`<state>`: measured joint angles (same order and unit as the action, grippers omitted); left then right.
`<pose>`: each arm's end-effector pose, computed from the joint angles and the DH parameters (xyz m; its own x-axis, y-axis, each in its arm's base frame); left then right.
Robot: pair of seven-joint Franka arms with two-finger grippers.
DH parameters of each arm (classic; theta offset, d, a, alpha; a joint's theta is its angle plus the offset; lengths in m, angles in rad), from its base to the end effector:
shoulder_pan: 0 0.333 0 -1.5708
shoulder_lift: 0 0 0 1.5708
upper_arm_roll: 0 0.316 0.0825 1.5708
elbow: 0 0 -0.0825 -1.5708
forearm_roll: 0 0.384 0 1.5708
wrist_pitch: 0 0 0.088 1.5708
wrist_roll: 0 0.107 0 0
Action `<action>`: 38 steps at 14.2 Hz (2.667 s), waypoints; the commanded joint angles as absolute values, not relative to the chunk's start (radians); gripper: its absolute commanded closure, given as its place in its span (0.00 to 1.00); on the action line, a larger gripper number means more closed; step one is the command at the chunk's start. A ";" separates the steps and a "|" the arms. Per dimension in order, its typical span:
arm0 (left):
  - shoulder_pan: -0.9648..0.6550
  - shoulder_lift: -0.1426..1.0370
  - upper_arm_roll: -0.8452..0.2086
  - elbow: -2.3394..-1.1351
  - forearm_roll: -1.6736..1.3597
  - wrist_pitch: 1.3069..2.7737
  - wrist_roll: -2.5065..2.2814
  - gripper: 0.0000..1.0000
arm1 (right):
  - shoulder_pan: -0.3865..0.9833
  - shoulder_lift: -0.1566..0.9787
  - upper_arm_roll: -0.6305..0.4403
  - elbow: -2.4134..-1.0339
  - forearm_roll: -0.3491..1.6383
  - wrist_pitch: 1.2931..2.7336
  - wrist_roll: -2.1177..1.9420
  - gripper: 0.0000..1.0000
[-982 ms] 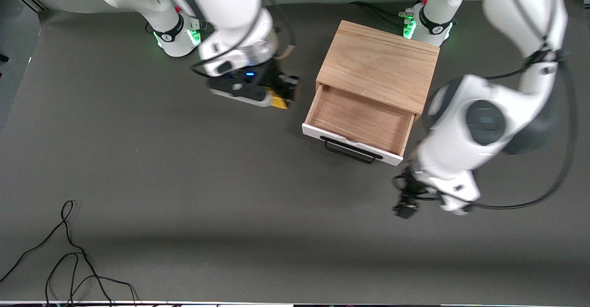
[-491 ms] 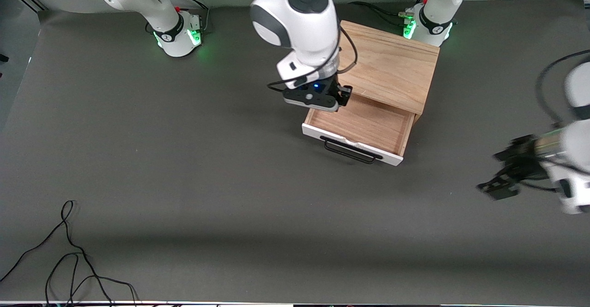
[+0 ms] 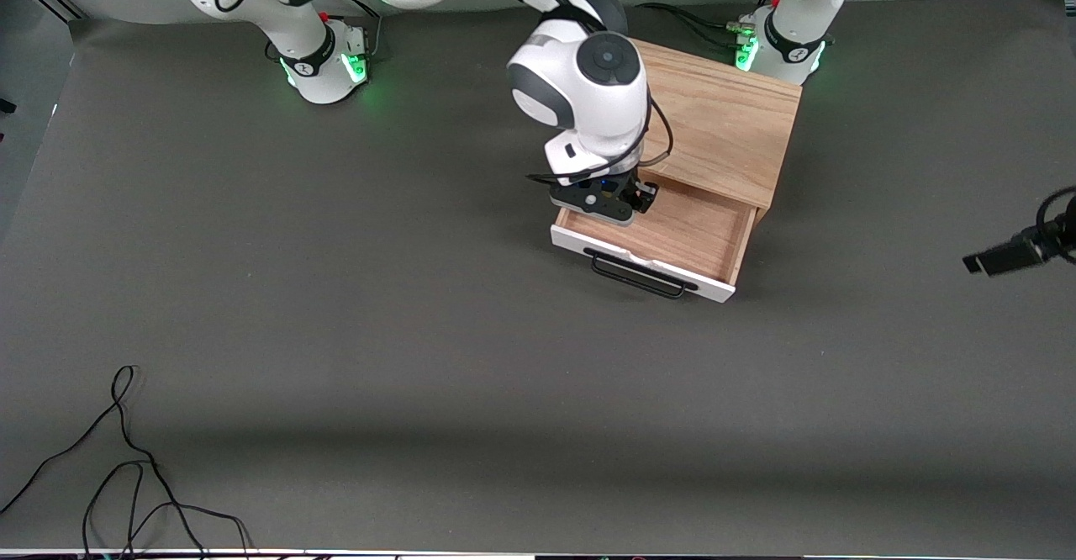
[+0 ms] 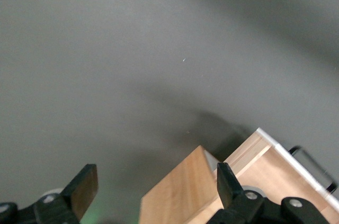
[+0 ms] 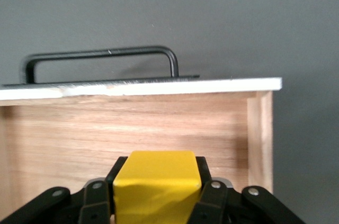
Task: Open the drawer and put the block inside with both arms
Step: 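Lower the cube into the drawer with the right gripper while the left gripper withdraws, then open the right gripper and draw it back from the drawer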
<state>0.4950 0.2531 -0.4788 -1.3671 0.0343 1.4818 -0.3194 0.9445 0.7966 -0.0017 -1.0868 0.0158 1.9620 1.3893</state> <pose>0.6112 0.0504 0.5785 0.9345 0.3312 -0.1302 0.3390 -0.9398 0.0425 0.4515 0.6244 0.3556 0.8998 -0.4362 0.0006 -0.4348 -0.8970 -0.0797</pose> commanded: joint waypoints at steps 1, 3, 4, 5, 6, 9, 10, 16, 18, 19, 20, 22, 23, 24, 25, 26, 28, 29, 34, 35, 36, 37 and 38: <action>0.512 0.076 -0.474 -1.553 0.028 1.515 -0.198 0.00 | 0.960 0.836 -0.011 -1.051 -0.002 1.960 1.433 1.00; 0.512 0.034 -0.474 -1.588 0.025 1.523 -0.146 0.00 | 0.966 0.848 -0.012 -1.051 -0.002 1.962 1.446 1.00; 0.503 0.034 -0.469 -1.577 0.014 1.516 -0.120 0.00 | 0.971 0.856 -0.012 -1.051 -0.003 1.971 1.462 0.97; 0.471 0.034 -0.434 -1.563 0.014 1.517 -0.089 0.00 | 0.974 0.862 -0.012 -1.054 -0.006 1.989 1.465 0.97; 0.392 0.037 -0.370 -1.552 0.014 1.526 -0.042 0.00 | 0.974 0.871 -0.012 -1.052 -0.008 2.005 1.468 0.95; 0.113 0.041 -0.099 -1.519 0.014 1.529 0.081 0.00 | 0.976 0.877 -0.012 -1.054 -0.008 2.032 1.470 0.85; 0.044 0.041 -0.042 -1.517 0.014 1.537 0.083 0.00 | 0.976 0.879 -0.012 -1.055 -0.009 2.036 1.470 0.83; 0.000 0.025 -0.017 -1.529 0.018 1.538 0.083 0.00 | 0.983 0.900 -0.017 -1.057 -0.015 2.075 1.471 0.62; -0.002 0.003 -0.018 -1.567 0.021 1.563 0.083 0.00 | 0.983 0.900 -0.018 -1.055 -0.017 2.075 1.471 0.01; -0.002 -0.014 -0.018 -1.603 0.021 1.590 0.083 0.00 | 0.983 0.899 -0.018 -1.055 -0.023 2.075 1.471 0.00; -0.002 -0.032 -0.020 -1.633 0.023 1.614 0.083 0.00 | 0.983 0.897 -0.018 -1.054 -0.025 2.074 1.471 0.00; -0.003 -0.028 -0.021 -1.634 0.021 1.617 0.083 0.00 | 0.983 0.885 -0.020 -1.051 -0.025 2.063 1.468 0.00; -0.005 -0.023 -0.026 -1.625 0.020 1.615 0.080 0.00 | 0.980 0.870 -0.020 -1.049 -0.023 2.054 1.467 0.00; -0.012 -0.014 -0.026 -1.614 0.018 1.614 0.071 0.00 | 0.971 0.839 -0.020 -1.046 -0.023 2.019 1.463 0.00; -0.047 -0.008 -0.014 -1.608 0.017 1.612 0.068 0.00 | 0.962 0.809 -0.024 -1.043 -0.021 1.969 1.448 0.00; -0.069 -0.006 0.003 -1.606 0.017 1.612 0.066 0.00 | 0.938 0.766 -0.025 -1.043 -0.017 1.920 1.425 0.00; -0.063 -0.008 0.009 -1.608 0.017 1.609 0.071 0.00 | 0.867 0.680 -0.017 -1.057 0.003 1.862 1.294 0.00; -0.058 -0.008 0.009 -1.608 0.017 1.608 0.080 0.00 | 0.838 0.636 -0.018 -1.068 0.027 1.832 1.223 0.00; -0.057 -0.015 0.012 -1.608 0.017 1.569 0.101 0.00 | 0.602 0.387 -0.023 -1.294 0.113 1.738 0.779 0.00; -0.055 -0.015 0.012 -1.608 0.015 1.566 0.107 0.00 | 0.542 0.335 -0.025 -1.352 0.114 1.741 0.682 0.00; -0.055 -0.017 0.012 -1.611 0.014 1.563 0.107 0.00 | 0.482 0.290 -0.025 -1.402 0.114 1.746 0.610 0.00; -0.055 -0.018 0.012 -1.609 0.014 1.554 0.107 0.00 | 0.424 0.249 -0.025 -1.440 0.114 1.747 0.544 0.00; -0.054 -0.018 0.014 -1.609 0.012 1.552 0.109 0.00 | 0.354 0.215 -0.022 -1.471 0.114 1.747 0.466 0.00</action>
